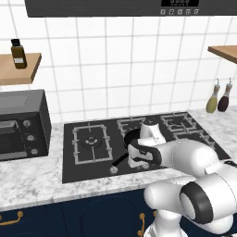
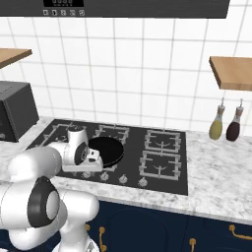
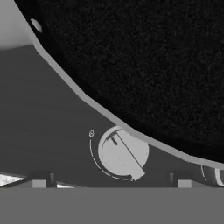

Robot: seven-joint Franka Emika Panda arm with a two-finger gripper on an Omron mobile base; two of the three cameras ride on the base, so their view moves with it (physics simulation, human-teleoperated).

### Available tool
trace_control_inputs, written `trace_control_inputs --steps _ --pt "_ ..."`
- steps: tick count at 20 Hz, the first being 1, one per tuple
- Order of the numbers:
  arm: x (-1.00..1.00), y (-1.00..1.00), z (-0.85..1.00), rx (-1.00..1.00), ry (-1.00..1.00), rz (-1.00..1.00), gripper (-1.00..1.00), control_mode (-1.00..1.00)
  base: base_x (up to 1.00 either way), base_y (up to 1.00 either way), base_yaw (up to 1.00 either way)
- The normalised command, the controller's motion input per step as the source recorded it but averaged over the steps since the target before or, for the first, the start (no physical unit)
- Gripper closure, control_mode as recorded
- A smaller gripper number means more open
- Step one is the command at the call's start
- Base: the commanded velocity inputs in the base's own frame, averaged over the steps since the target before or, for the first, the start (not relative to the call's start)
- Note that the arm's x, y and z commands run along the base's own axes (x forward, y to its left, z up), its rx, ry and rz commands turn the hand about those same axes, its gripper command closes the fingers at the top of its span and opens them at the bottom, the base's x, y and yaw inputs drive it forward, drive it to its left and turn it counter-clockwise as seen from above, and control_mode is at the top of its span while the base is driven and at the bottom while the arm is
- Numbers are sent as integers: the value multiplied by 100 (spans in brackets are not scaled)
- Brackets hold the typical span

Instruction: Turn off the front center burner of the stove.

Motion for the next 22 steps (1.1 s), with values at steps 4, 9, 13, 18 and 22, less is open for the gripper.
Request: trace_control_inputs --steps 4,9,13,18,22 --pt "0 -5 -34 0 -2 0 -100 -100 0 0 0" --pt "0 -13 -23 0 -6 0 -100 -100 0 0 0" --pt "0 -3 -5 0 -11 0 -100 -100 0 0 0" --pt "-3 0 -5 1 -7 0 100 -100 0 0 0" --pt "-19 0 0 1 -1 0 100 -100 0 0 0"
